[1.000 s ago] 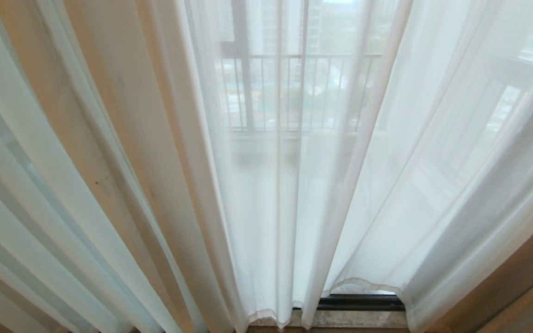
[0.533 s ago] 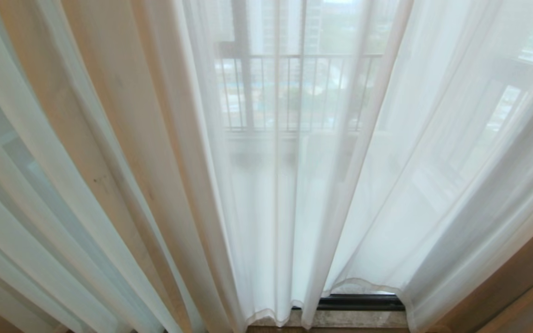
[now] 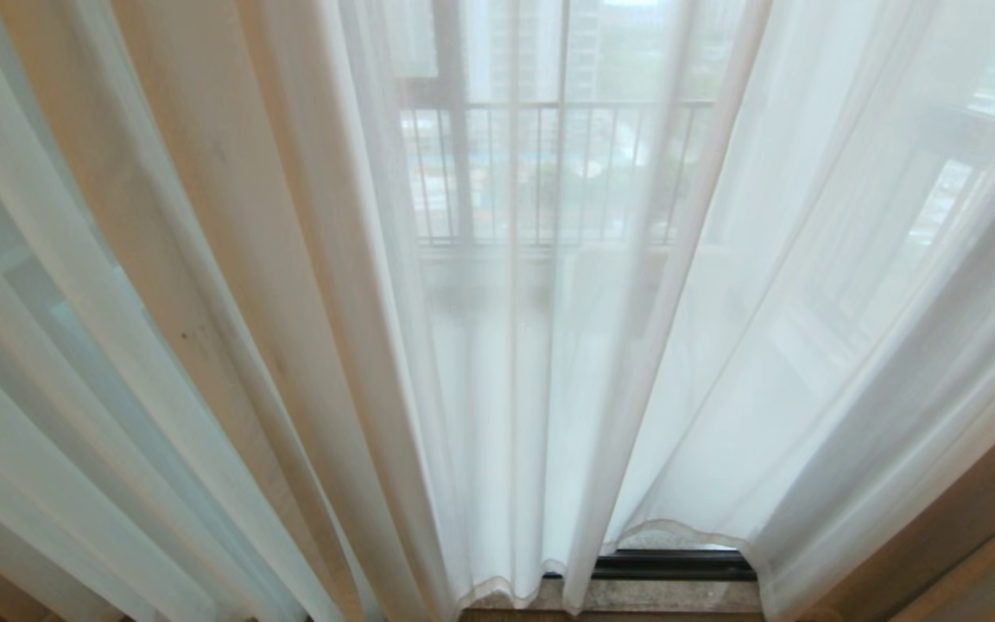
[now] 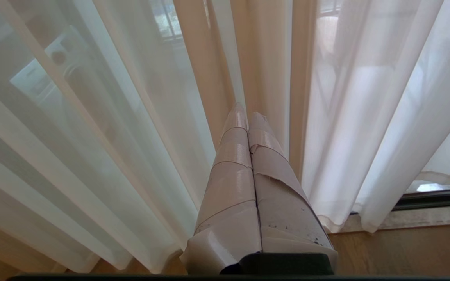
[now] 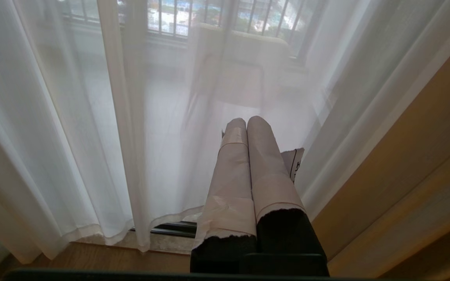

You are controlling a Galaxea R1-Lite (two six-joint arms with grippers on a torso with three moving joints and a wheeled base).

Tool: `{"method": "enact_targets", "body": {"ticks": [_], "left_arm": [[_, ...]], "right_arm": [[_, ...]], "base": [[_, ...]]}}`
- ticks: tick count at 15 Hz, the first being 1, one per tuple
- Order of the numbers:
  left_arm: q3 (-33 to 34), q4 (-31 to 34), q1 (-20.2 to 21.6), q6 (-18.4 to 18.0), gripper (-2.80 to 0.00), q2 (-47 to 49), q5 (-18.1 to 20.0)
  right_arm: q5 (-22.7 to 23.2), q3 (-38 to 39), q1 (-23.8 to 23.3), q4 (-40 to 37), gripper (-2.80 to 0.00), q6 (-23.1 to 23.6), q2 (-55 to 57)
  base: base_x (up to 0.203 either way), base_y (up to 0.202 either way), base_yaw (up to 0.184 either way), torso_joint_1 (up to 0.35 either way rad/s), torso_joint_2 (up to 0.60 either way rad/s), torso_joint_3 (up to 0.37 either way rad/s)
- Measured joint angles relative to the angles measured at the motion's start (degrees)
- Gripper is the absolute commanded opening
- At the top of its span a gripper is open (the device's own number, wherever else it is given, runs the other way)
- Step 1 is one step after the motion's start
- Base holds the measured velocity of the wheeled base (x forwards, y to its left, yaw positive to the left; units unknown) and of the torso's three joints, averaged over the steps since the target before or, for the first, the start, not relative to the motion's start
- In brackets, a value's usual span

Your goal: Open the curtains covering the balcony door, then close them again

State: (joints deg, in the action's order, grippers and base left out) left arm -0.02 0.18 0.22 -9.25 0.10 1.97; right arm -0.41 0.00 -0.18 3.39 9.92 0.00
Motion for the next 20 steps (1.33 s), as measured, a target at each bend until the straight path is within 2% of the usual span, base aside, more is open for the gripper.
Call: {"method": "enact_targets", "body": {"ticks": [3,20], "left_arm": [[0.02,0.04,0.02,1.38,-2.80,0.00,-0.27],[0.02,-0.02,0.02,1.13,-2.80,0.00,-0.16]], "right_arm": [[0.00,0.00,0.00,0.00,-2.80,0.02,0.00],[0.05,0.00,0.00,0.00,-2.80,0.05,0.00]], "base": [[0.000,0.000,0.000,0.000,0.00,0.000],[0.000,0.000,0.000,0.000,0.00,0.000]]}}
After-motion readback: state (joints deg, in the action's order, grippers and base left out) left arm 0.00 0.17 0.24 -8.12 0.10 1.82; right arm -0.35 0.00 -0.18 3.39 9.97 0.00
